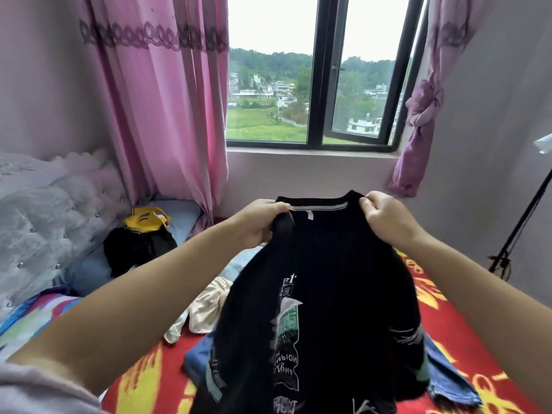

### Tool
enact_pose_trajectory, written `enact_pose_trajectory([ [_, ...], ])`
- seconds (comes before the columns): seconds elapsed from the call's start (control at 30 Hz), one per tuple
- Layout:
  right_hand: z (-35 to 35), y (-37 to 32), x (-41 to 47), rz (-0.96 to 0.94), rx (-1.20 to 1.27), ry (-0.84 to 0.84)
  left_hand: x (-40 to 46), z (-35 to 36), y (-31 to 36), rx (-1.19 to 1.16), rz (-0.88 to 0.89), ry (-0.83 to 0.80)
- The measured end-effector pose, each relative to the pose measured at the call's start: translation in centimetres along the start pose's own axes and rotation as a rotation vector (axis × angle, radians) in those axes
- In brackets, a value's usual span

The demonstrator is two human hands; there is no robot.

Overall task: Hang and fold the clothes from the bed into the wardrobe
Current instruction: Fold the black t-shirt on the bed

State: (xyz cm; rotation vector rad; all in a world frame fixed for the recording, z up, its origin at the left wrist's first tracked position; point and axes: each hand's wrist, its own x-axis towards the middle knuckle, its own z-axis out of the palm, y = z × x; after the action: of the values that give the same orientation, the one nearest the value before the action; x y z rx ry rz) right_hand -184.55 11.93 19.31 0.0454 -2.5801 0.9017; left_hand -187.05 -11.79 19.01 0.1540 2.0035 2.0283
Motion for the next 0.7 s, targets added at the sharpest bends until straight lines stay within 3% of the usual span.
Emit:
enact_pose_trajectory([
  [0.17, 3.0, -4.5, -1.8, -0.164, 0.068, -0.104, -0.8, 4.3, 0.9, -0.019, 0.001, -0.1],
  [0.33, 2.9, -5.3, -2.5, -0.176, 0.039, -0.37, -1.3, 4.1, 1.9, -0.086, 0.035, -0.024],
  [0.4, 2.6, -5.0, -2.6, -0.224, 0.002, -0.39, -1.8, 3.9, 2.5, -0.082, 0.052, -0.052],
  [0.47, 2.0, -4.6, -2.3, -0.213, 0.044, -0.351, -2.0, 3.5, 2.9, 0.153, 0.242, -0.028],
  [0.57, 1.3, -4.3, -2.1, -0.231, 0.089, -0.332, -1.5, 2.3, 3.7, 1.067, 0.671, 0.06],
  [0.63, 1.6, -4.3, -2.3, -0.272, 0.086, -0.332, -1.4, 2.3, 4.1, 1.401, 0.671, -0.114],
  [0.7, 1.8, -4.1, -2.7, -0.268, 0.079, -0.332, -1.1, 2.3, 4.1, 1.283, 0.5, -0.298],
])
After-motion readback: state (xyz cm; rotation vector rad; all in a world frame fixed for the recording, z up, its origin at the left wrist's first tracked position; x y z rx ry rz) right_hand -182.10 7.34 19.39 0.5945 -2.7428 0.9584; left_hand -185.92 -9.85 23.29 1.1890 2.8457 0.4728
